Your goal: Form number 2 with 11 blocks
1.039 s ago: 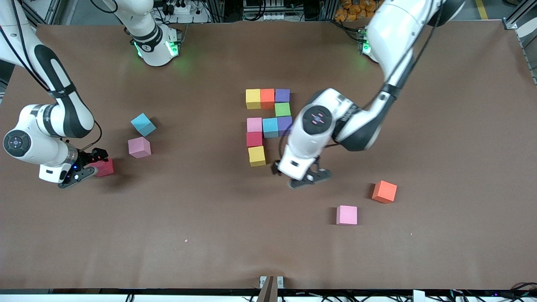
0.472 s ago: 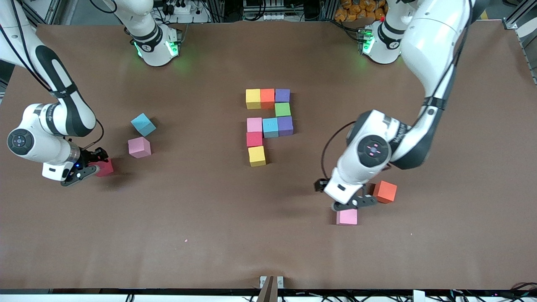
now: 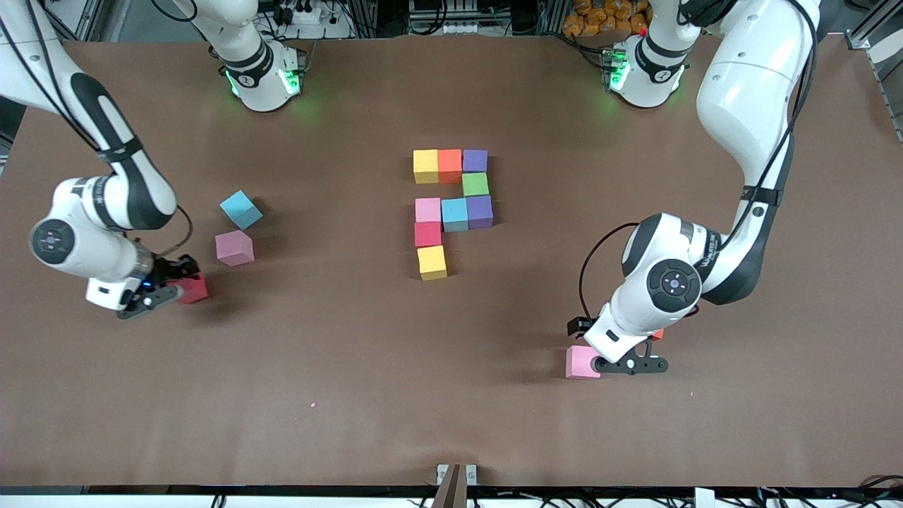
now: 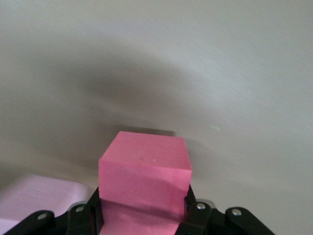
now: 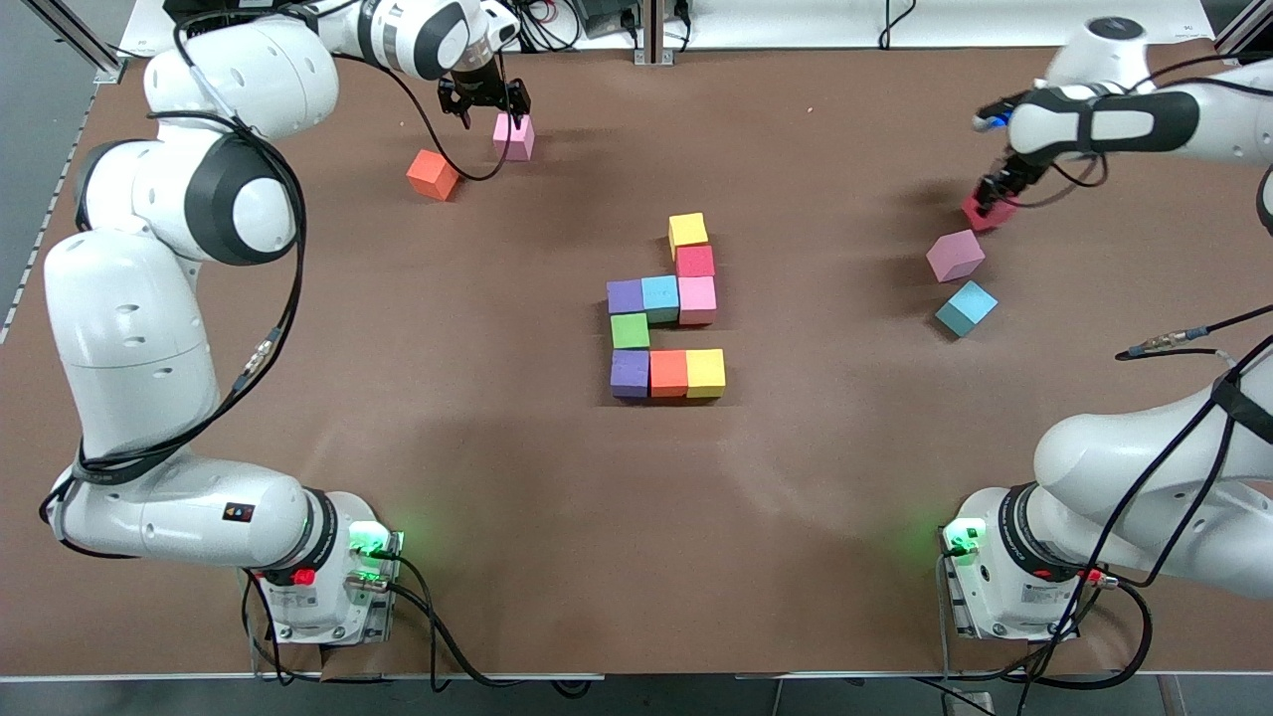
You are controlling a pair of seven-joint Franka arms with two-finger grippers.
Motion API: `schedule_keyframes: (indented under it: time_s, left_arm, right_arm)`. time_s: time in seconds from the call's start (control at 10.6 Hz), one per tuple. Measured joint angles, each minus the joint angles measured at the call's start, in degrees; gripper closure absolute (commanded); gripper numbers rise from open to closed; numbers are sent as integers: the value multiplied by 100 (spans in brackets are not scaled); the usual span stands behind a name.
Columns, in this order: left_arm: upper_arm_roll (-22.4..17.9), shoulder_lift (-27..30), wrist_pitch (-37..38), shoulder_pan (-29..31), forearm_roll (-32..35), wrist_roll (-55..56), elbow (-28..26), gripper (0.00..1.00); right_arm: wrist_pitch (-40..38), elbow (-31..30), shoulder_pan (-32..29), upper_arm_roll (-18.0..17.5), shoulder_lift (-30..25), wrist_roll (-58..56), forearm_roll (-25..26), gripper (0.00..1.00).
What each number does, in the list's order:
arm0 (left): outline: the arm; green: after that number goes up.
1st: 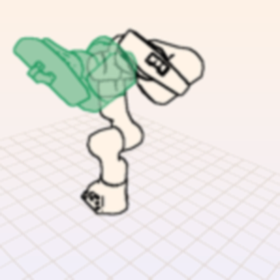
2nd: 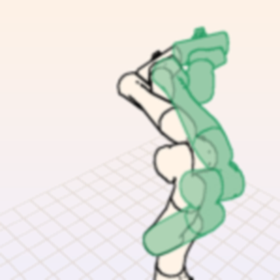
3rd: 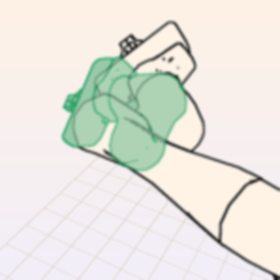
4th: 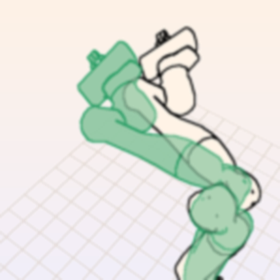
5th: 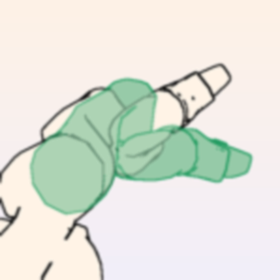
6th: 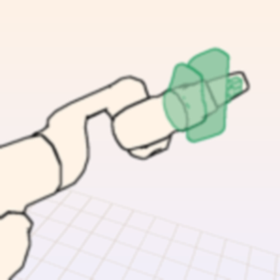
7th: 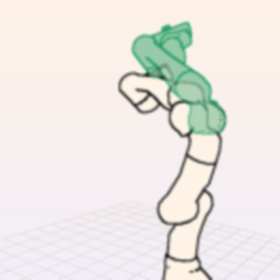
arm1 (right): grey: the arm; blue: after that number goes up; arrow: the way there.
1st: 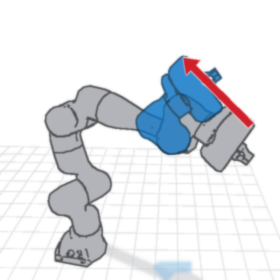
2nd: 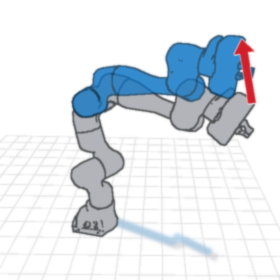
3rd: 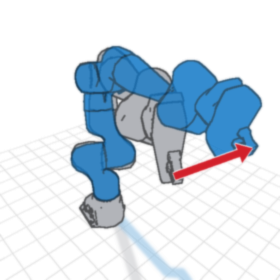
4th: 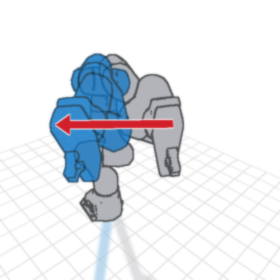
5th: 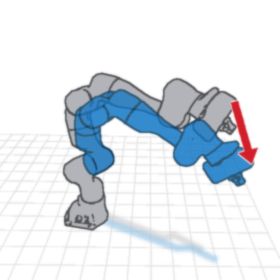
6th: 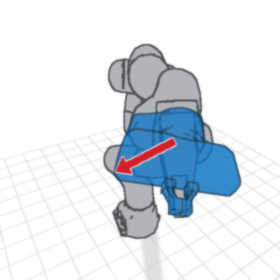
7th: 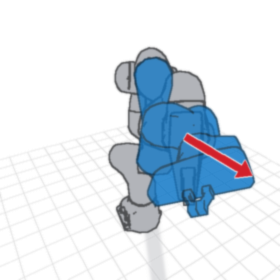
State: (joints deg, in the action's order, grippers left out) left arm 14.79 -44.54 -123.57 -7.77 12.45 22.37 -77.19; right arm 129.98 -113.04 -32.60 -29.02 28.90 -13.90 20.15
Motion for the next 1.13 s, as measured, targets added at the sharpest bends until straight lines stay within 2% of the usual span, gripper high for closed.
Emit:
schedule_keyframes:
  time_s: [0.09,0.28,0.47,0.76,1.13]
  left_arm:
    - [-8,-59,-186,1,3,-49,1,0]
    - [-26,-202,-584,2,4,-96,5,0]
    - [-77,-343,-912,0,5,-104,14,0]
    - [-160,-487,-1168,2,7,-329,33,0]
    - [-169,-629,-1371,-36,7,-340,41,0]
  right_arm:
    - [-393,179,78,-291,-21,544,0,100]
    - [-929,531,495,-514,-50,1550,-1,100]
    - [-1023,670,1062,-534,-49,2610,-56,100]
    - [-1033,962,2056,-545,-43,4366,-709,100]
    - [-1202,1657,3210,-538,189,6911,-886,100]
